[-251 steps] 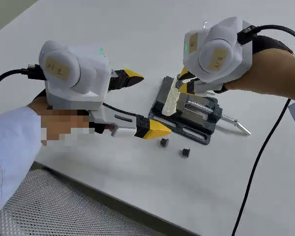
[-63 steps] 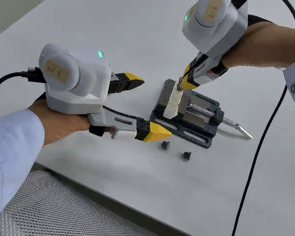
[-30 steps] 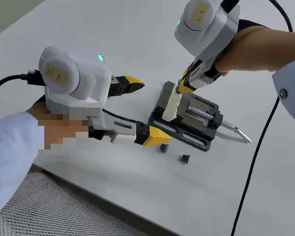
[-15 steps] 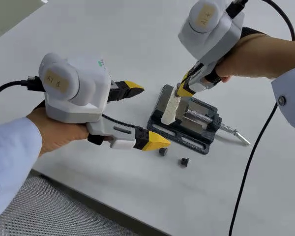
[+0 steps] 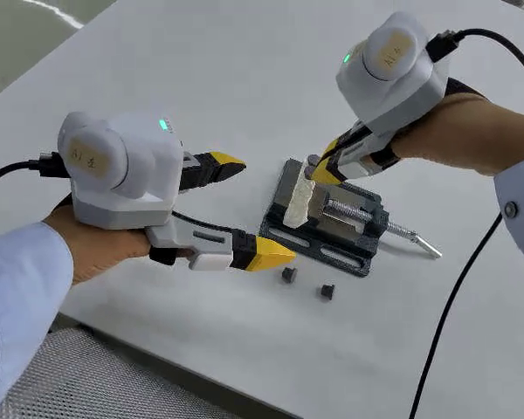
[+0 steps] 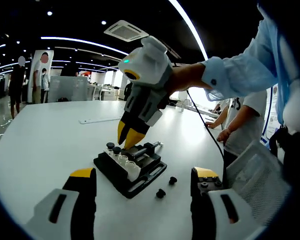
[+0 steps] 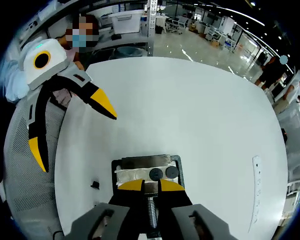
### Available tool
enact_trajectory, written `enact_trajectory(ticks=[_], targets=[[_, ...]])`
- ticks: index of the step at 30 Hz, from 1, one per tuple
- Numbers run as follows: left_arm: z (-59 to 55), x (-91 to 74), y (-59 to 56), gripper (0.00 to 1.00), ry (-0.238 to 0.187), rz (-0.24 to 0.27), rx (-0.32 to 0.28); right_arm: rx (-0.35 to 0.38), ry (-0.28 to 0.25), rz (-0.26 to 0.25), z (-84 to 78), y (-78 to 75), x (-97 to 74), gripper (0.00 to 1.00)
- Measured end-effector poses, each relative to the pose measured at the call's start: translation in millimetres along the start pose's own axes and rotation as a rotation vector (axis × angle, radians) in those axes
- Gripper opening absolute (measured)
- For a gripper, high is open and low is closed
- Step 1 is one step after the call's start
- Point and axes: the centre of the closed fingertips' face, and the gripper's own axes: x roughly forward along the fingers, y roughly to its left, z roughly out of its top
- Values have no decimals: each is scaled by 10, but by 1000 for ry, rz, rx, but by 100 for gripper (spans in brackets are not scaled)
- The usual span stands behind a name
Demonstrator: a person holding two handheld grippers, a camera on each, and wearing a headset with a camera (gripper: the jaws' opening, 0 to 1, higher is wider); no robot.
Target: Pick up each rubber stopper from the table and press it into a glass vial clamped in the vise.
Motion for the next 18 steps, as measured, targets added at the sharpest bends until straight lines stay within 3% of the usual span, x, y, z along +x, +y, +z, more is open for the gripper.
enact_trajectory(ticks=[7, 11, 18], targets=[[29, -25, -94, 75, 2, -9, 19, 55, -88, -24, -121, 188, -122, 15], [38, -64, -137, 75, 1, -14, 25, 77, -120, -14, -213, 377, -141, 15], [51, -128, -183, 75, 6, -22, 47, 104, -141, 6, -427, 642, -83, 17]])
